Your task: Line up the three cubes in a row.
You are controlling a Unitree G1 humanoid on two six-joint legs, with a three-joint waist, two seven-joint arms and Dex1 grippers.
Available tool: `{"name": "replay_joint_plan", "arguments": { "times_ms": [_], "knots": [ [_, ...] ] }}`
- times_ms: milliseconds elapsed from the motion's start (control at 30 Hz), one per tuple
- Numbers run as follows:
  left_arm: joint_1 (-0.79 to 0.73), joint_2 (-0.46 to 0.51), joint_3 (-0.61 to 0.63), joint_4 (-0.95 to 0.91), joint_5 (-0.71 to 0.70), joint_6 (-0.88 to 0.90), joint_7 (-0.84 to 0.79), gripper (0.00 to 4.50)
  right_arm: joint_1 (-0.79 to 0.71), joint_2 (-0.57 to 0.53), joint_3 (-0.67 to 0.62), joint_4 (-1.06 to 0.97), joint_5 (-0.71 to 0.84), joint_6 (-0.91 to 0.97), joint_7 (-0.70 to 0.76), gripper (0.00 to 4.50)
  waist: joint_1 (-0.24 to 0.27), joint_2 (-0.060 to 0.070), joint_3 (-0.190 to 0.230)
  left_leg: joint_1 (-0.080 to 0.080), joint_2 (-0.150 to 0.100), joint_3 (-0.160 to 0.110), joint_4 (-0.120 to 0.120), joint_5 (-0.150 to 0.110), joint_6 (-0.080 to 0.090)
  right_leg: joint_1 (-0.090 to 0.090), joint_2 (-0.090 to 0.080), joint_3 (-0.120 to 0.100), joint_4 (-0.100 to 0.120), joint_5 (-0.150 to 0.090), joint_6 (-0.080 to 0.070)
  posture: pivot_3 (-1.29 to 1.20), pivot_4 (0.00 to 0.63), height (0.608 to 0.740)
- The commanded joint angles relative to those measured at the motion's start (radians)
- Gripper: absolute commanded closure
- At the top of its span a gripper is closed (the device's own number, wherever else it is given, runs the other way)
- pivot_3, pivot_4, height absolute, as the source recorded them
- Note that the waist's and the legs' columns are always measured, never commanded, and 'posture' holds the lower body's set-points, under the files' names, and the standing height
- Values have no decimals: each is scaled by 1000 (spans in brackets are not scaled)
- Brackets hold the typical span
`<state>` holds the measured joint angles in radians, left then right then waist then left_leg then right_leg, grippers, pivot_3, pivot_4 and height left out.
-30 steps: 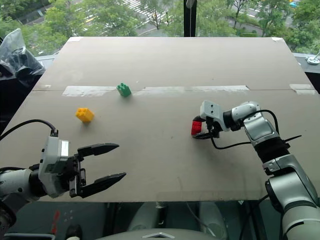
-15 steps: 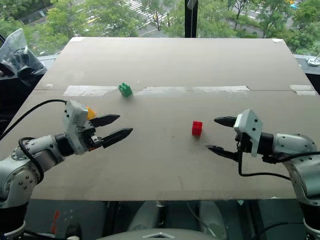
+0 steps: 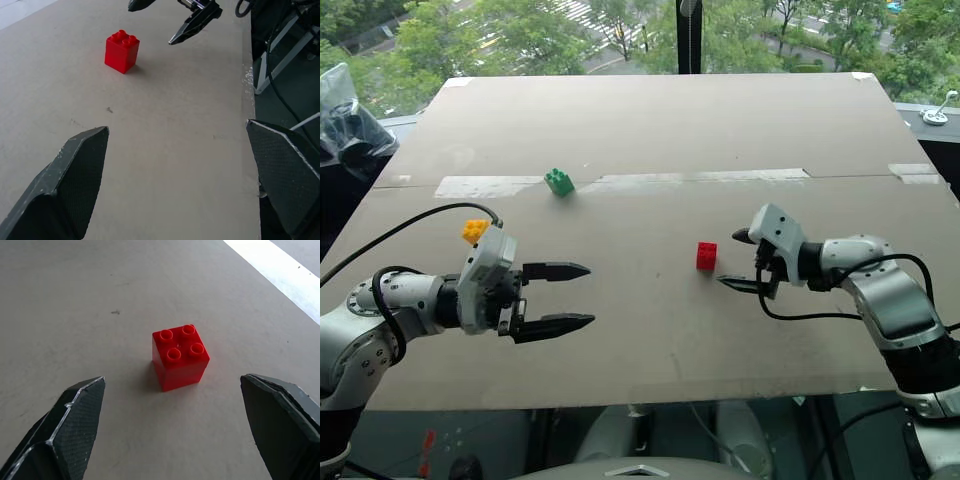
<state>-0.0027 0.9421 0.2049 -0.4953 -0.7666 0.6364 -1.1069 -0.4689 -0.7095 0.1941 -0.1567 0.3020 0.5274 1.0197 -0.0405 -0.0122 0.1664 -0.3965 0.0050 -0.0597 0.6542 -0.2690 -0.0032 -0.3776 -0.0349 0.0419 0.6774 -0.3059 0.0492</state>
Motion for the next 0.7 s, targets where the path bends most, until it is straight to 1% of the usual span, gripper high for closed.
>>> {"name": "replay_joint_plan", "arguments": {
  "times_ms": [33, 233, 400, 433, 467, 500, 533, 667, 700],
  "knots": [
    [44, 4, 80, -82, -16, -9, 27, 0, -61, 29, 43, 81, -33, -68, 52, 42, 3, 0, 0, 0, 0, 0, 0, 0, 0, 0, 0, 0, 0, 0, 0, 0, 150, 740],
    [161, -20, 157, -156, -21, -16, 66, 0, -140, 64, 97, 210, -74, -141, 132, 42, 5, 0, 0, -1, 0, 0, 0, 0, 0, 0, -1, -1, 0, 0, 0, 0, 150, 740],
    [213, -38, 189, -176, -20, -28, 79, 0, -204, 104, 121, 328, -116, -206, 166, 42, 3, 0, 0, 0, 0, -1, 0, 0, 0, 0, -1, -1, 0, 0, 0, 0, 150, 740],
    [226, -42, 196, -177, -17, -33, 78, 0, -219, 116, 122, 356, -124, -218, 170, 275, 2, 0, 0, 0, 0, 0, 0, 0, 0, 0, -1, -1, 0, 0, 0, 0, 150, 740],
    [241, -46, 205, -177, -14, -39, 77, 0, -234, 127, 125, 382, -132, -231, 176, 623, 2, 0, 0, 0, 0, 0, 0, 0, 0, 0, -1, -1, 0, 0, 0, 0, 150, 740],
    [255, -49, 213, -178, -11, -44, 74, 0, -246, 137, 128, 403, -140, -241, 181, 781, 1, 0, 0, 0, 0, 0, 0, 1, -1, 0, -1, -1, 0, 0, 0, 0, 150, 740],
    [265, -51, 218, -179, -9, -49, 73, 0, -254, 144, 129, 418, -146, -249, 186, 1355, 0, 0, 0, 0, 0, 0, 0, 1, -1, 0, -1, 0, 0, 0, 0, 0, 150, 740],
    [306, -58, 237, -187, -2, -69, 68, 0, -280, 149, 149, 474, -176, -321, 241, 3178, 1, 0, 0, 0, 0, 0, 0, 1, -1, 0, -1, 0, 0, 0, 0, 0, 150, 740],
    [314, -59, 241, -189, -2, -72, 68, 0, -289, 150, 152, 489, -180, -340, 260, 3189, 1, 0, 0, 0, 0, 0, 0, 1, -1, 0, -1, 0, 0, 0, 0, 0, 150, 740]
  ]
}}
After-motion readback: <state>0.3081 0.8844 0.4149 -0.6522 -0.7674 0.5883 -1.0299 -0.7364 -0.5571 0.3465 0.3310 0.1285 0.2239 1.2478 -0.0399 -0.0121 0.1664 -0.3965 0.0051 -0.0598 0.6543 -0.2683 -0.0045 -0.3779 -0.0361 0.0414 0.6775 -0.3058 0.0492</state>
